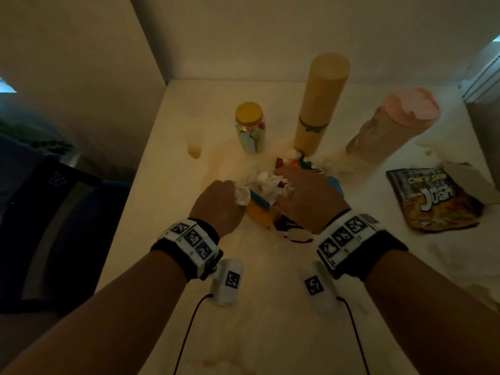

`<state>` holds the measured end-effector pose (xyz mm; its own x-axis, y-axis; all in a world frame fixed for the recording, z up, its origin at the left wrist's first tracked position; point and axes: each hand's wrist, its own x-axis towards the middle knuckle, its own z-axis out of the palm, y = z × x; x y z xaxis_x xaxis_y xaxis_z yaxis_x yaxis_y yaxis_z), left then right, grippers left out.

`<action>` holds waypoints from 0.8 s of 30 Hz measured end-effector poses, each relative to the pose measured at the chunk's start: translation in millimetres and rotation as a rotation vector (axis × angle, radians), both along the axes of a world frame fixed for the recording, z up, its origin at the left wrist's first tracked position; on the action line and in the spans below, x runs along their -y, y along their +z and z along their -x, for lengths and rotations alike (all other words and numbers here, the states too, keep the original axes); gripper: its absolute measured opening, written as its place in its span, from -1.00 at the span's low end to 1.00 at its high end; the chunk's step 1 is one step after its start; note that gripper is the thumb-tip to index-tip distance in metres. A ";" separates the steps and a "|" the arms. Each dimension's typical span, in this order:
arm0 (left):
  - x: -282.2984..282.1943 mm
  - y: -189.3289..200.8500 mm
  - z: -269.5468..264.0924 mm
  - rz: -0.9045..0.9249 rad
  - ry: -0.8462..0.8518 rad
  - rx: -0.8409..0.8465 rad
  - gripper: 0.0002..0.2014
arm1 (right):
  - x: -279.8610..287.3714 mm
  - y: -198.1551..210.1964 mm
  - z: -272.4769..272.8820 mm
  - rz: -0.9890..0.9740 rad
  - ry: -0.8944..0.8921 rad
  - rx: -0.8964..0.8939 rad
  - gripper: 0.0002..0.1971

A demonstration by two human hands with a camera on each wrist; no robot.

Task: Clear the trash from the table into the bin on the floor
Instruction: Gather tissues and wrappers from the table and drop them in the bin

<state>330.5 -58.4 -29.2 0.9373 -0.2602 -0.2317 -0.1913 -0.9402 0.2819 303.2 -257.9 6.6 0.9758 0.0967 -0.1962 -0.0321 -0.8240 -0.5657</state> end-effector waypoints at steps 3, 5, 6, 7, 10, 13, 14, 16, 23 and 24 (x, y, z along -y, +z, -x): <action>-8.5 12.1 16.6 0.164 -0.103 0.126 -0.83 | -19.2 -10.8 -21.4 0.100 0.063 -0.072 -0.36; -17.7 20.1 25.7 0.204 -0.152 0.199 -0.83 | -30.4 -16.8 -28.7 0.214 0.076 -0.069 -0.45; -23.4 23.7 28.9 0.242 -0.117 0.149 -0.82 | -33.9 -19.2 -30.6 0.259 0.080 -0.072 -0.56; -28.5 26.4 31.1 0.281 -0.054 0.091 -0.81 | -36.0 -20.4 -31.3 0.279 0.085 -0.078 -0.67; -40.1 32.3 36.2 0.323 0.096 -0.014 -0.81 | -34.6 -17.5 -28.0 0.279 0.074 -0.099 -0.88; -39.8 37.7 46.9 0.370 0.127 0.002 -0.78 | -22.8 -9.4 -22.4 0.214 0.080 -0.048 -0.85; -38.5 38.9 51.3 0.388 0.128 0.001 -0.77 | -17.7 -4.3 -18.0 0.186 0.085 -0.037 -0.84; -36.1 39.9 58.7 0.419 0.140 -0.011 -0.76 | -7.8 8.5 -7.3 0.125 0.068 0.033 -0.77; -38.2 60.0 97.7 0.539 0.150 -0.014 -0.82 | 14.5 61.7 37.4 -0.152 -0.024 0.120 -0.89; -41.9 63.8 105.7 0.545 0.148 -0.009 -0.83 | 11.3 67.4 42.2 -0.209 -0.004 0.089 -0.94</action>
